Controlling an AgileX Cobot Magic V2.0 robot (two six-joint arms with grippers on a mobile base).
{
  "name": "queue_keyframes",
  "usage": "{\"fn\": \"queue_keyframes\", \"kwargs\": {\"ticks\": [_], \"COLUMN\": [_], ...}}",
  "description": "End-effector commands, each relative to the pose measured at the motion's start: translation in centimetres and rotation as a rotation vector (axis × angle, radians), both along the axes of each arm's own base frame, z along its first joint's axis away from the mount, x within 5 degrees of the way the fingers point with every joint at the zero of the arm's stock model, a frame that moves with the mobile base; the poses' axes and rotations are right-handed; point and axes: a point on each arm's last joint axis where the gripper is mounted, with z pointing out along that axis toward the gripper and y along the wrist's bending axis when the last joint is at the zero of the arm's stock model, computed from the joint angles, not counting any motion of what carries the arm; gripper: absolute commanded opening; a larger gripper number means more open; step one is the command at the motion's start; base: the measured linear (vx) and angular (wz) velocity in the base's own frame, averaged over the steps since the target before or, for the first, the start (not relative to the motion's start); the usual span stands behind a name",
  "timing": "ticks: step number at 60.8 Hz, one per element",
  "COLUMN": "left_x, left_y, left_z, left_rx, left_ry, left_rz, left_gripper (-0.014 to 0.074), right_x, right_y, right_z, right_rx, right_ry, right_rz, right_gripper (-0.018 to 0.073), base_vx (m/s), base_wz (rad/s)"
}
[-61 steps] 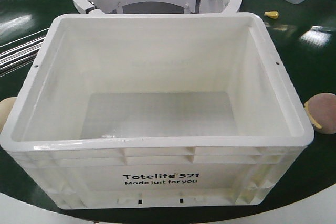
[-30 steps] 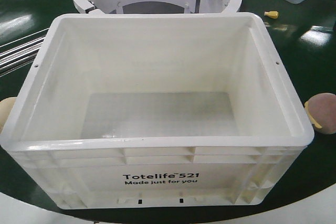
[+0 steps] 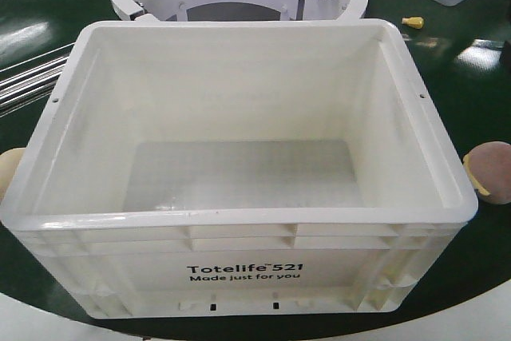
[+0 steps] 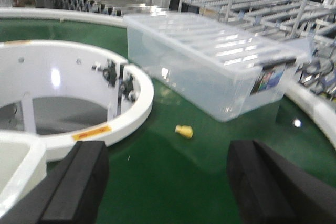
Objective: Place moving items into box and shelve
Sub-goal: 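Lower left gripper onto tan ball and right gripper onto pink ball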
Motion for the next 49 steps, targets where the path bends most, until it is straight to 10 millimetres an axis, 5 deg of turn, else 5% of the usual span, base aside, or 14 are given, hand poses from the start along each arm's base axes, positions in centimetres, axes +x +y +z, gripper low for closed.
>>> {"fn": "queue_keyframes", "kwargs": {"ticks": [1, 11, 22, 32, 49], "left_x": [-0.2, 0.8, 3.4, 7.2, 9.8], "left_y": [0.3, 2.4, 4.3, 5.0, 4.9], "left_z": [1.8, 4.5, 7.0, 3.5, -2.4], "left_rx": [-0.08, -0.03, -0.04, -0.003, -0.057], "left_ry": [0.022, 0.067, 0.13, 0.344, 0.716], "left_rz": [0.031, 0.161, 0.273, 0.302, 0.307], "left_gripper": [0.0523, 0.0523, 0.0523, 0.0523, 0.0523], "right_x": [-0.1, 0.3, 3.9, 7.8, 10.1], "right_y": [0.0, -1.0, -5.0, -6.7, -7.1], "right_z": [1.5, 4.5, 5.3, 1.1, -4.5], "right_rx": [0.025, 0.073, 0.083, 0.071, 0.114], "right_ry": [-0.011, 0.013, 0.211, 0.539, 0.834], "right_rz": [-0.001, -0.06, -0.216, -0.218, -0.203], "right_gripper": [0.0535, 0.0535, 0.0535, 0.0535, 0.0535], "base_vx": [0.0, 0.0, 0.0, 0.0, 0.0], "base_wz": [0.0, 0.0, 0.0, 0.0, 0.0]}}
